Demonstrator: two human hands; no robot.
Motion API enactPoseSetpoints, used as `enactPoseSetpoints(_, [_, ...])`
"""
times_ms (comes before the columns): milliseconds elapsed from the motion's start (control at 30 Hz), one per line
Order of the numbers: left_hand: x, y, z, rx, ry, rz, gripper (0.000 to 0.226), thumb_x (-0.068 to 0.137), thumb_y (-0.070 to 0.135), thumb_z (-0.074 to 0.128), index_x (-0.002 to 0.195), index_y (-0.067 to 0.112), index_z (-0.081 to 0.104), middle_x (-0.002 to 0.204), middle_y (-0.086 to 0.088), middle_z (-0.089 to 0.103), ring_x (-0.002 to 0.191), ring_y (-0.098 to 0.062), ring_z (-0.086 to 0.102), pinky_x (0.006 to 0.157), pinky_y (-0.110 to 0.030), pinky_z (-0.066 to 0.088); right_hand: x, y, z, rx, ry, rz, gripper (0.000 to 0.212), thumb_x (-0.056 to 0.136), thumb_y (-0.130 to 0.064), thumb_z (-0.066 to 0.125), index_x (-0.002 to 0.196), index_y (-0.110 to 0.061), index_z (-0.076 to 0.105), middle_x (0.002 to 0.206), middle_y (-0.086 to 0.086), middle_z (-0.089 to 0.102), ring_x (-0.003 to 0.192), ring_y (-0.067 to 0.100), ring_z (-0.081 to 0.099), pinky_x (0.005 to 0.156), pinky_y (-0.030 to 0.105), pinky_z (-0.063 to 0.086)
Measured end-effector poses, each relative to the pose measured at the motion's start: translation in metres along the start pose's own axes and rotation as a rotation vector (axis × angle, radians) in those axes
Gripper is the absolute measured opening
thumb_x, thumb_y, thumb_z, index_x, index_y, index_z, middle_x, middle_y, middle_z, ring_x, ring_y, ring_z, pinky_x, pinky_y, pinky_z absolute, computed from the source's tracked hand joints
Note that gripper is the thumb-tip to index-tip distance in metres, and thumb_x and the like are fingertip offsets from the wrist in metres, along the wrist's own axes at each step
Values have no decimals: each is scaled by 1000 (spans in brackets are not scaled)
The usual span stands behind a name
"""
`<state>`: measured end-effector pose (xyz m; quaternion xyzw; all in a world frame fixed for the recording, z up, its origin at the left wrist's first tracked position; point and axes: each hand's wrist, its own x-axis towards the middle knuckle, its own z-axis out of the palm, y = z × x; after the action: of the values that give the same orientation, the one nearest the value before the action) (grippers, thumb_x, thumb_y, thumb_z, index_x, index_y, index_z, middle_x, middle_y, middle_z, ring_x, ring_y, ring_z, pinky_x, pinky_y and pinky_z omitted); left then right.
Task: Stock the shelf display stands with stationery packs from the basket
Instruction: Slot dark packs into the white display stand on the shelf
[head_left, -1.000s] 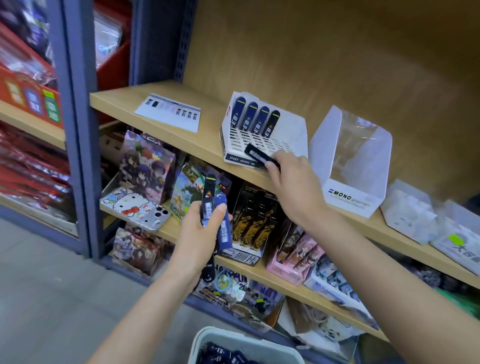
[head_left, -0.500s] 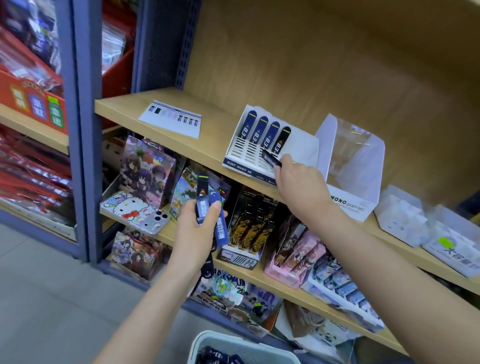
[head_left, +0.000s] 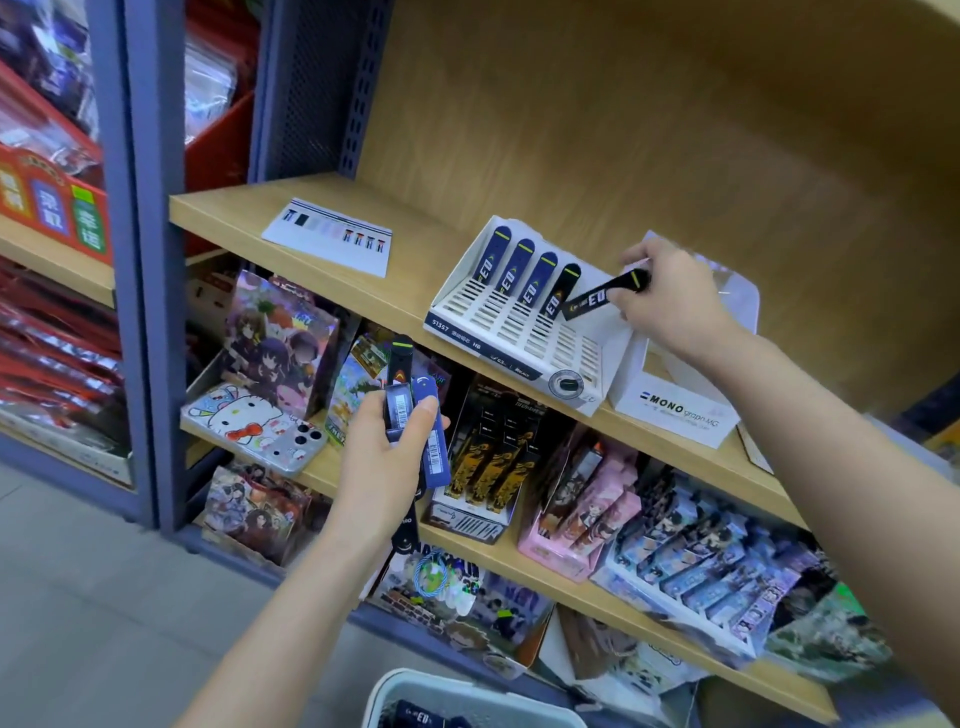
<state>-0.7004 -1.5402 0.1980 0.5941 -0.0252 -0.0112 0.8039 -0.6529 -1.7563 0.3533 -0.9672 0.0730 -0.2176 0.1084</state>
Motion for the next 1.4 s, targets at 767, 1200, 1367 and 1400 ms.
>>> enactPoseSetpoints(767, [1, -12, 15, 6, -39, -26, 4, 96, 25, 51, 95, 23, 54, 90, 2, 68, 65, 8, 61, 56, -9, 48, 26, 4, 18, 18, -71, -88, 11, 87, 2, 61, 94, -7, 59, 85, 14, 61, 54, -1, 54, 60, 7, 43])
enactPoseSetpoints(1200, [1, -16, 13, 34, -24, -24, 5, 97, 26, 51, 95, 22, 54, 95, -3, 68, 65, 6, 59, 55, -7, 46, 34, 4, 13, 217, -98, -65, 27, 90, -2, 58, 75, -20, 47, 82, 16, 64, 56, 2, 60, 67, 22, 53])
enactPoseSetpoints(1367, [1, -18, 13, 36, -28, -35, 5, 96, 28, 51, 94, 24, 54, 95, -2, 68, 67, 6, 61, 57, -9, 47, 32, 5, 19, 134, -67, -72, 10, 86, 2, 63, 87, -7, 58, 83, 10, 60, 67, 9, 53, 79, 29, 48])
enactPoseSetpoints(1400, [1, -18, 13, 36, -29, -33, 5, 96, 28, 51, 94, 24, 54, 95, -2, 68, 66, 6, 60, 56, -8, 47, 32, 6, 21, 139, -71, -69, 8, 86, 2, 63, 90, -4, 60, 85, 11, 59, 67, 8, 53, 81, 31, 49])
